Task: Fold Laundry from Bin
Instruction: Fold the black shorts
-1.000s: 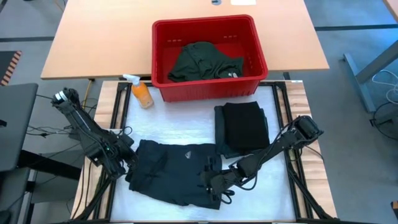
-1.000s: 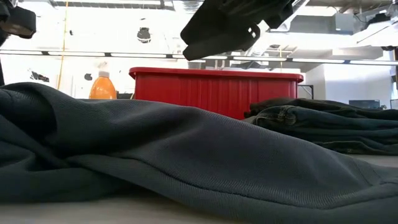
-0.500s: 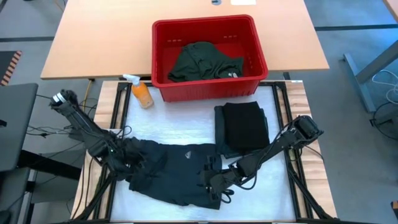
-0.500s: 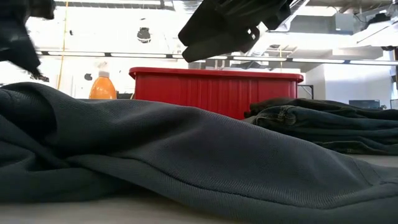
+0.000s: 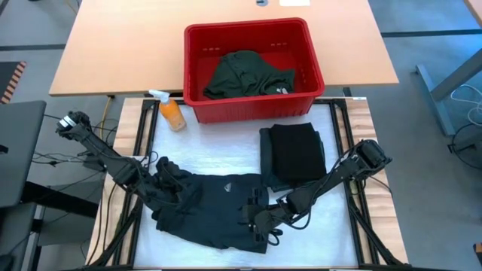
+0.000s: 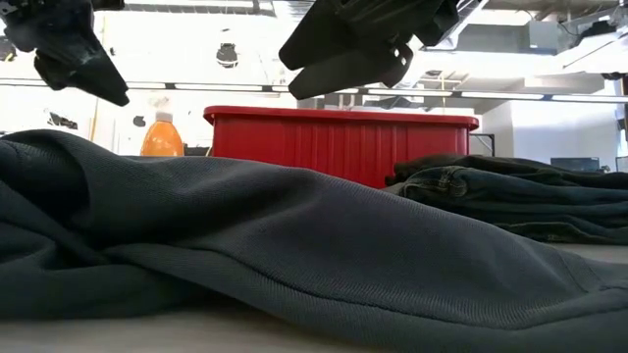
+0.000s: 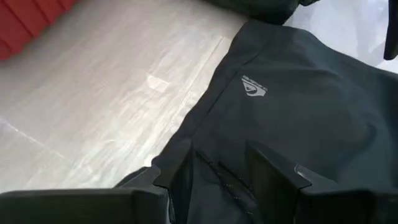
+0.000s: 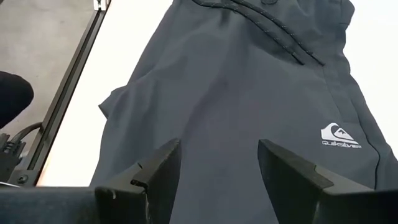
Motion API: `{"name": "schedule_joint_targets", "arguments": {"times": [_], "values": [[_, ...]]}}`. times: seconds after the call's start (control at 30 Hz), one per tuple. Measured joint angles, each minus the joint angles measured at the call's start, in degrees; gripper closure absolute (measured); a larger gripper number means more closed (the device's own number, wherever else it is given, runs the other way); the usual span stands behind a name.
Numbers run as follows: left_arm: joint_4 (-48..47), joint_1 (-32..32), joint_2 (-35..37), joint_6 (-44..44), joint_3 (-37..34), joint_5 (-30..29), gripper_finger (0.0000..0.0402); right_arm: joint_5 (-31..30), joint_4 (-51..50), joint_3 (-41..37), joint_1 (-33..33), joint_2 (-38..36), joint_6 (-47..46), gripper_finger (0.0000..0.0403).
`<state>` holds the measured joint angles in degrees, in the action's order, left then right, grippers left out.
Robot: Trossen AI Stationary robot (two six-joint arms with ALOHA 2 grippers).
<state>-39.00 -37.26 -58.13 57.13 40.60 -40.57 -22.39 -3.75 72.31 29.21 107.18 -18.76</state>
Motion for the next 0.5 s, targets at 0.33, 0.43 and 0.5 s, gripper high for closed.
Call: {"name": "schedule_joint_targets", "arguments": {"times": [0.33,0.43,0.5], "values": [[-0.03,0.03,0.0,3.65,0.0,0.27,0.0231,0.0,0.0,0.0,0.0,-0.02,-0.33,0.0163],[-0.3,0.03,0.0,5.76,0.0,-1.47,0.0191,0.0,0.0,0.0,-0.04,-0.02,-0.33,0.0163],[-0.83,0.11,0.0,7.47,0.0,-2.73,0.0161,0.0,0.0,0.0,-0.07,-0.02,-0.33,0.0163]]}}
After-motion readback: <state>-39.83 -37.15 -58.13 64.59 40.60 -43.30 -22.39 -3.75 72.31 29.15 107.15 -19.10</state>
